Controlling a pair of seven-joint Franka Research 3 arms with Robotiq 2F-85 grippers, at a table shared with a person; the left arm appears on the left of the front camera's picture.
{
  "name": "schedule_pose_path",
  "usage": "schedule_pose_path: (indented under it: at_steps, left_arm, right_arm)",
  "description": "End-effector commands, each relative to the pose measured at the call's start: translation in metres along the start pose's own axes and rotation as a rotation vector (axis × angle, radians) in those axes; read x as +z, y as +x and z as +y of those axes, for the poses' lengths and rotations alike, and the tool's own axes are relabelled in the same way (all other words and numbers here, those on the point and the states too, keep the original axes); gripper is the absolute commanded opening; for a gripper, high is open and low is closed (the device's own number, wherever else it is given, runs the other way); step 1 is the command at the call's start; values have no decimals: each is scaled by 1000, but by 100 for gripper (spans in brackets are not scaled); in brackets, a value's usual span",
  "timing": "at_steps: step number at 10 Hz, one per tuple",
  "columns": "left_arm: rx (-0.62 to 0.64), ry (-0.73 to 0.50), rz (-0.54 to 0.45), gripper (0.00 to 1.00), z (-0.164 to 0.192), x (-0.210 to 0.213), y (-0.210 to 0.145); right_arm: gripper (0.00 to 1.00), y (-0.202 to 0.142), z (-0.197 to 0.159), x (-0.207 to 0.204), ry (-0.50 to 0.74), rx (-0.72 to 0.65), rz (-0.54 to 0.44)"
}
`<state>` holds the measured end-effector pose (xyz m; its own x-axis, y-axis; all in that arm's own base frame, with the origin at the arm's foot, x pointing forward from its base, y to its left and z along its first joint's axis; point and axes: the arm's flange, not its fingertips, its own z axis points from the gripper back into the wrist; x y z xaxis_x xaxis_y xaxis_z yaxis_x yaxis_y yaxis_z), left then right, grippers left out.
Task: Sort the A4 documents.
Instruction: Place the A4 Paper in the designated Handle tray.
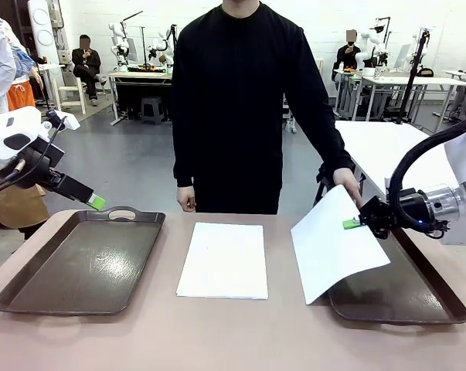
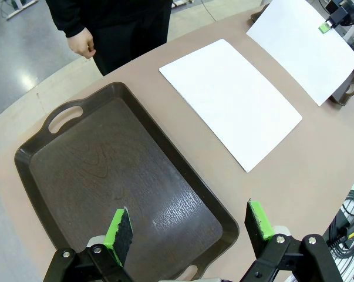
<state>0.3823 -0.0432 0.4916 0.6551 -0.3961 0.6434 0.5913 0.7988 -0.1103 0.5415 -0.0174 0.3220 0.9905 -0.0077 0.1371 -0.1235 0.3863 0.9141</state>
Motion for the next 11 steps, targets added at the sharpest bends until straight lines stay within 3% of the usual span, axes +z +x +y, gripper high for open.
schedule_pose_path:
  at_steps: [1,3,8,11]
  left_arm:
    - [2,-7,-4,100,2,0,-1]
    - [2,-7,-4,100,2,0,-1]
    - [2,-7,-4,100,2,0,-1]
    - [2,-7,-4,100,2,0,-1]
  right_arm:
    - [1,-6,1,18,-97,-1,-50]
    - [1,-3,-1,39,-189,-12,-70]
    - [1,6,-17,55,-360,-91,93]
    - [1,5,-19,61,-408,-94,57]
